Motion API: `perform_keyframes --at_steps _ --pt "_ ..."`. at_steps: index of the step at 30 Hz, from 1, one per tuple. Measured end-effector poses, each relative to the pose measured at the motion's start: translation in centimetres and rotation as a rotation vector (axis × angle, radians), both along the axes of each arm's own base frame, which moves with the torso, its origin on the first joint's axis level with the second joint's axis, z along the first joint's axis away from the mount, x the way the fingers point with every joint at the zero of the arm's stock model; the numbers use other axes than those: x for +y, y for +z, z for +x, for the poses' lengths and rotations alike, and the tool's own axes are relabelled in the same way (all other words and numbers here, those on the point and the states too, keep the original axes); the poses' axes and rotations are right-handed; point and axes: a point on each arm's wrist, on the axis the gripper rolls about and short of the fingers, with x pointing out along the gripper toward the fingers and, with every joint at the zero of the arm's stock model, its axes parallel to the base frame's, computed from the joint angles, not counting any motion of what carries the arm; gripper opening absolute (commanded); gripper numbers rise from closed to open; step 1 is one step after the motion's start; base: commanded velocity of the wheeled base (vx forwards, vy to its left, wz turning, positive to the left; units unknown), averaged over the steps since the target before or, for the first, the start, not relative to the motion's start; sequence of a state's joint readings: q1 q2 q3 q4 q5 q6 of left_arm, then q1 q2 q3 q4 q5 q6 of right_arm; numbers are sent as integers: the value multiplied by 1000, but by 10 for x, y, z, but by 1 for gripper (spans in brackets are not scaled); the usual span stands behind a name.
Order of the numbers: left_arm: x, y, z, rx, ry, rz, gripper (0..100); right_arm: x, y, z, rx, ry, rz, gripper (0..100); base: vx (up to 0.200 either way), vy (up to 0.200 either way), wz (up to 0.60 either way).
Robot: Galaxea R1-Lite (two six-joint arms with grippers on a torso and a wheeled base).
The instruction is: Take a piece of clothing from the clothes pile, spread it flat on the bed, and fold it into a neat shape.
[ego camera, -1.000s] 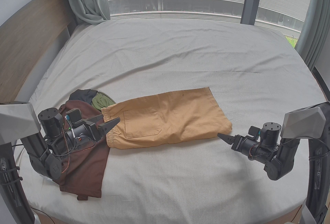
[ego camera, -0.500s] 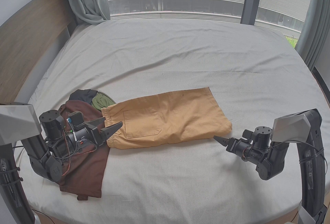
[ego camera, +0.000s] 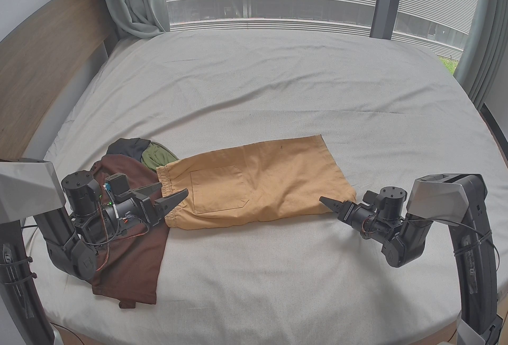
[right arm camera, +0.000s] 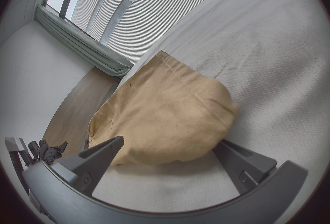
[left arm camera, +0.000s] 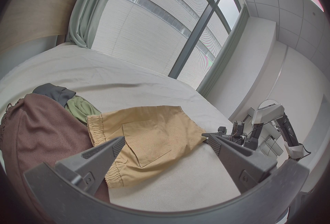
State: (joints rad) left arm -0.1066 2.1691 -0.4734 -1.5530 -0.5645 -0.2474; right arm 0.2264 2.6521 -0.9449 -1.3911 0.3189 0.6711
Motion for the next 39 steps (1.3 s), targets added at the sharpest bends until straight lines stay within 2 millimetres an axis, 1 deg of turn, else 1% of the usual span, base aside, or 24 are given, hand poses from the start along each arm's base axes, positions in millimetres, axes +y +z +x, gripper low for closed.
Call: perform_keyframes --at_steps 7,15,20,28,29,39 --pt "0 -3 1 9 1 1 100 22 5 11 2 32 27 100 0 0 0" --pt "0 -5 2 12 1 1 100 42 12 14 2 61 77 100 0 0 0" --pt "0 -5 2 14 1 -1 100 46 16 19 -19 43 80 100 0 0 0" --pt "0 -8 3 21 2 0 100 47 14 21 -23 40 80 100 0 0 0" --pt "0 -8 3 22 2 0 100 47 14 21 -23 39 80 0 0 0 0" --pt "0 -10 3 29 1 0 100 47 11 20 -9 38 76 0 0 0 0"
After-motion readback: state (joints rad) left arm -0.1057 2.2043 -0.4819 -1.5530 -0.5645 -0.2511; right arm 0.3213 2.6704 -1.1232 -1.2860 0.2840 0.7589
